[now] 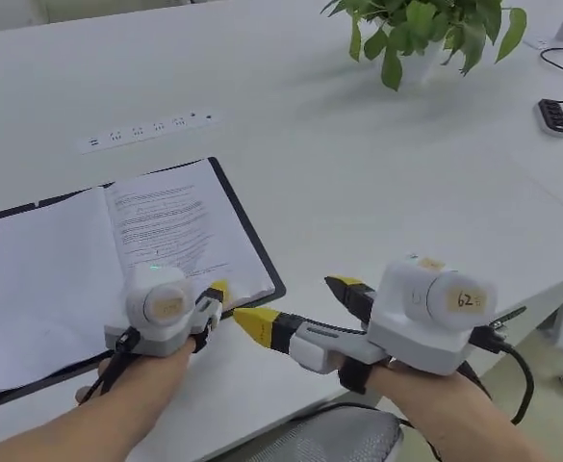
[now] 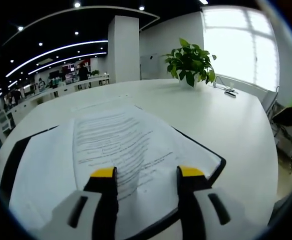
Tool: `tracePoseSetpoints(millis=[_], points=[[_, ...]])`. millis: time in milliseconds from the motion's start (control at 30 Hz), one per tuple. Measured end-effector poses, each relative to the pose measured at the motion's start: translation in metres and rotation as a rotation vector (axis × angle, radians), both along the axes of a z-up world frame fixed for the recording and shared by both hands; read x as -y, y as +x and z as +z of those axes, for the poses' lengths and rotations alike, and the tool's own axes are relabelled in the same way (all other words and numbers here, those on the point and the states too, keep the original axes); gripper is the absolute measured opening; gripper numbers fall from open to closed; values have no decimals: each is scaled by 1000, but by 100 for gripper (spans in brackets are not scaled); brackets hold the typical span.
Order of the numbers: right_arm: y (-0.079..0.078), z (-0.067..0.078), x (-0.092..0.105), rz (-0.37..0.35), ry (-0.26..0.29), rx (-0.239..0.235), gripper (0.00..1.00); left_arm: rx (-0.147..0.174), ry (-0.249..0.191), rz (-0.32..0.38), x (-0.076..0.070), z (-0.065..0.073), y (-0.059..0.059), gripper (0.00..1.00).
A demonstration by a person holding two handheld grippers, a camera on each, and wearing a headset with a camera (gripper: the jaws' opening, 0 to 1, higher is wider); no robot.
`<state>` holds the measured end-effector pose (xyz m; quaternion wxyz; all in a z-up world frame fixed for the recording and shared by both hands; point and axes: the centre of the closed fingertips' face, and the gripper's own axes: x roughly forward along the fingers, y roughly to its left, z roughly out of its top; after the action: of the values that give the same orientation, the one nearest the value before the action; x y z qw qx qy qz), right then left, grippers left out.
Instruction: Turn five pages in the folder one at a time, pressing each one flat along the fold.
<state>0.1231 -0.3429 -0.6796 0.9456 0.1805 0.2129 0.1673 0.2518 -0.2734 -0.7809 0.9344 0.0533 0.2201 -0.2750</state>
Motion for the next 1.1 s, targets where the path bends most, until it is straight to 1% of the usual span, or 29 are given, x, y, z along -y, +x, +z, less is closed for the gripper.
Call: tracePoseSetpoints(millis=[33, 167, 200, 267, 300, 367, 400, 433, 500, 533, 600, 633, 667, 700, 733, 767, 800, 833, 867, 900, 967, 1000, 1033, 1100], points=[[0, -1, -1, 2, -1, -2, 84, -2, -6, 9, -3, 0, 2, 42], [2, -2, -2, 7, -2, -9, 84, -4, -13, 19, -8, 2, 4, 35], [2, -3, -1, 8, -3, -11, 84, -11, -22, 21, -8, 1, 4, 34], [3, -4, -1, 10, -6, -15, 83, -10, -21, 22, -9, 1, 5, 32], [4, -4, -1, 10, -4, -13, 83, -8, -22, 27, -10, 2, 6, 29], [7, -6, -2, 17, -8, -22, 82, -20, -31, 86, -21, 1, 11, 22], [9, -7, -2, 20, -9, -21, 81, -21, -37, 55, -18, 1, 10, 21], [10, -7, -3, 23, -6, -23, 80, -14, -20, 34, -17, 1, 9, 21], [16, -8, -7, 33, 3, -29, 79, -28, -38, 43, -17, 1, 9, 21], [19, -9, -9, 38, 5, -33, 78, -28, -37, 41, -16, 2, 9, 21], [23, -11, -17, 64, 29, -54, 73, -33, -43, 44, -16, 2, 8, 21], [25, -12, -22, 73, 52, -66, 70, -34, -45, 45, -16, 1, 8, 21], [28, -14, -27, 79, 81, -92, 68, -33, -47, 46, -16, 1, 8, 21], [31, -15, -30, 78, 92, -101, 64, -33, -48, 46, -16, 1, 8, 21], [33, -18, -35, 107, 89, -107, 61, -34, -51, 47, -16, 1, 8, 21], [36, -20, -36, 109, 89, -116, 59, -33, -51, 46, -16, 1, 8, 21], [38, -23, -40, 124, 99, -129, 55, -32, -51, 46, -16, 1, 8, 21], [39, -25, -42, 126, 122, -143, 53, -30, -50, 45, -16, 1, 8, 21], [39, -30, -46, 129, 154, -185, 50, -30, -51, 46, -16, 1, 8, 21], [43, -32, -46, 123, 152, -175, 47, -30, -53, 46, -16, 1, 8, 21], [46, -41, -48, 128, 145, -205, 44, -28, -55, 47, -16, 1, 8, 21], [48, -44, -50, 129, 142, -206, 43, -28, -56, 48, -16, 1, 8, 21], [48, -50, -52, 131, 142, -226, 43, -27, -57, 48, -16, 1, 8, 21], [50, -56, -54, 135, 145, -238, 42, -27, -60, 50, -16, 1, 8, 21]])
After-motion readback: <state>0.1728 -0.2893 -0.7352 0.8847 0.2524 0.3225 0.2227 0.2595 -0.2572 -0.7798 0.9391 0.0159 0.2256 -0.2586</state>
